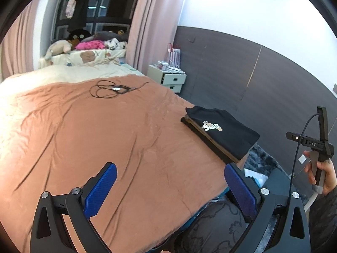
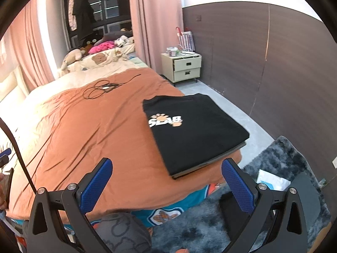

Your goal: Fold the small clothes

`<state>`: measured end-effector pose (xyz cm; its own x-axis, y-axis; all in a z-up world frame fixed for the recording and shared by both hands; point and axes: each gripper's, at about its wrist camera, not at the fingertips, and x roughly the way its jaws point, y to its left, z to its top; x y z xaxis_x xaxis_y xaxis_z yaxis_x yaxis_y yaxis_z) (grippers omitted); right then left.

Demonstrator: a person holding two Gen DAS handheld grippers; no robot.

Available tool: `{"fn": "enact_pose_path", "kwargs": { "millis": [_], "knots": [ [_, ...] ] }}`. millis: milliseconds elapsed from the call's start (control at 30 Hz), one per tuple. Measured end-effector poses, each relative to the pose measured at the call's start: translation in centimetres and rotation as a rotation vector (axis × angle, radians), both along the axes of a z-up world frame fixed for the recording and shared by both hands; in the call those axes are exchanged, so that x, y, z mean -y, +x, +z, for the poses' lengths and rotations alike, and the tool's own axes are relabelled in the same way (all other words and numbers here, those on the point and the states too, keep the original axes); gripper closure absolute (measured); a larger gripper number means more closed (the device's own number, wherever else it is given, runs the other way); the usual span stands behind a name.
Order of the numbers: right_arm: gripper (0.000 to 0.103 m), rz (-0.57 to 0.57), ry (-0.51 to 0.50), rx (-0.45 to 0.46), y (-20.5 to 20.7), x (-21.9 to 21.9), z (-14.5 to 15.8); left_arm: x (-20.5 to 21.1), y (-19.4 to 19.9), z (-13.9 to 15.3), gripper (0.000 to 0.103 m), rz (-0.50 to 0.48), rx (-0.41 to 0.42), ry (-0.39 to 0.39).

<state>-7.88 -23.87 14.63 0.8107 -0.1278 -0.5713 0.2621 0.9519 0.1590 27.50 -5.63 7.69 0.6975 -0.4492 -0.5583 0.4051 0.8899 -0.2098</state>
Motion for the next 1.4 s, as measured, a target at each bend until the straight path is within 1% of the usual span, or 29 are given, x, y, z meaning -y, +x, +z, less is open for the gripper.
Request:
{"fn": "enact_pose_path", "kwargs": {
  "millis": [167, 333, 433, 567, 800, 933, 1100, 1400],
  "knots": [
    [0.000, 0.028, -0.001, 0.017, -1.1, -1.0, -1.0, -1.3, -2.6, -0.4, 0.001, 0.037, 0.028, 0.013],
    [0.000, 0.065, 0.001, 0.044, -2.7, -2.4, -1.7, -3.0, -5.1, -1.0, 0.000, 0.068, 0.041, 0.004],
    [0.000, 0.086, 0.011, 0.053, -3.8, -3.0, -2.2, -3.6, -6.6, -1.3, 0.000, 0.100, 0.055, 0.018],
    [0.000, 0.101, -0.021, 0.052, -4.9, -4.6, -2.9, -4.7, -8.8, -2.0, 0.001, 0.129, 0.068, 0.020],
    [0.000, 0.125, -0.046, 0.067, -7.3, -6.8, -4.2, -6.5, -12.7, -3.4, 0.001, 0.175, 0.087, 0.007],
    [0.000, 0.134, -0.045, 0.091, -9.1, -8.2, -5.0, -7.0, -15.3, -4.5, 0.000, 0.214, 0.105, 0.039],
    [0.000, 0.130, -0.039, 0.115, -10.9, -8.9, -6.2, -7.4, -18.0, -5.3, 0.001, 0.249, 0.116, 0.044],
    [0.000, 0.127, -0.023, 0.166, -13.8, -10.6, -8.1, -7.3, -22.6, -5.9, 0.000, 0.292, 0.182, 0.067]
  ]
}}
